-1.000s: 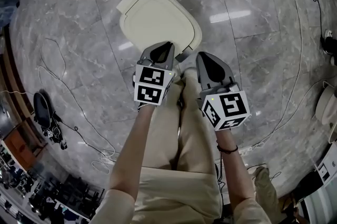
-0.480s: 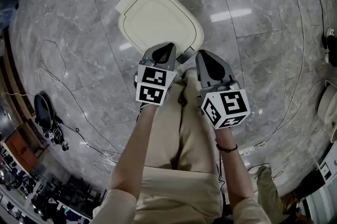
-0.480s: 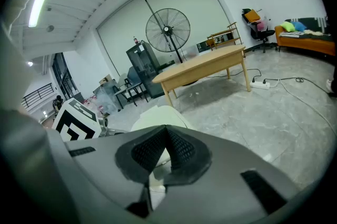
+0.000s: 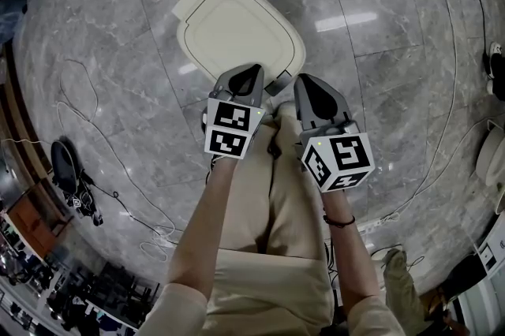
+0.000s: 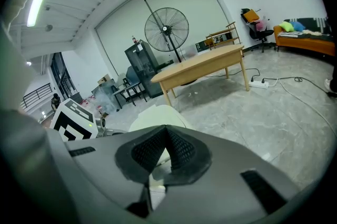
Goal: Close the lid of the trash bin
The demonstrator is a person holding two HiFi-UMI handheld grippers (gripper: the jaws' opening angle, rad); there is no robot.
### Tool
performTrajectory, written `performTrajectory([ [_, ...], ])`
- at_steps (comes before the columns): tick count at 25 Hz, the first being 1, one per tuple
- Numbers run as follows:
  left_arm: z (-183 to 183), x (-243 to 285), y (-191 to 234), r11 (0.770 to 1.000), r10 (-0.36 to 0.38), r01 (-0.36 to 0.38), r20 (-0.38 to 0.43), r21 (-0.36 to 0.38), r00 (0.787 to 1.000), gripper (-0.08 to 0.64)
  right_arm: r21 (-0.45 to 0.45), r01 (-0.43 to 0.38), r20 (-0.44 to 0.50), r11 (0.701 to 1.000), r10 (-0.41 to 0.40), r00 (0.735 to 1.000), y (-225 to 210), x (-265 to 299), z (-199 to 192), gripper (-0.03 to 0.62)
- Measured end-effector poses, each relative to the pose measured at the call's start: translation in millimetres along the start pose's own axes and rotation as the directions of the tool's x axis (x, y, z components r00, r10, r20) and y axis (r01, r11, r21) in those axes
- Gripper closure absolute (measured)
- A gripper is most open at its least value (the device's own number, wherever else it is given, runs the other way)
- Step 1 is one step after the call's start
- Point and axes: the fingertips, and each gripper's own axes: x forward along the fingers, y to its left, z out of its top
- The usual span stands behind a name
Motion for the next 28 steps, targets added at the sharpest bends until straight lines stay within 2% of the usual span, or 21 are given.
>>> performTrajectory([
  [8,-3.2,5.1,-0.9,1.0,-0.007,0.008,-0.032,0.02,0.999,0.537,0.002,0.007,0.0,1.0,-0.007,1.0,0.5,-0.2,-0.9,0.588],
  [15,2.3,-0.6,1.1,1.0,-0.003,0.002,-0.025,-0.016,1.0,0.537,0.001,0.019,-0.005,1.0,-0.019,1.0,0.2,-5.3,7.0,0.588],
  [18,12.4,-11.3,-2.0,0.999,-0.005,0.006,0.007,-0.043,1.0,0.537,-0.007,0.024,-0.007,1.0,-0.024,1.0,1.6,-13.0,15.5,0.588],
  [28,53.2,-74.7,-20.0,0.999,0.0,0.002,0.045,-0.038,0.999,0.537,-0.072,0.033,-0.057,0.997,-0.037,0.998,22.6,-47.1,52.1,0.588],
])
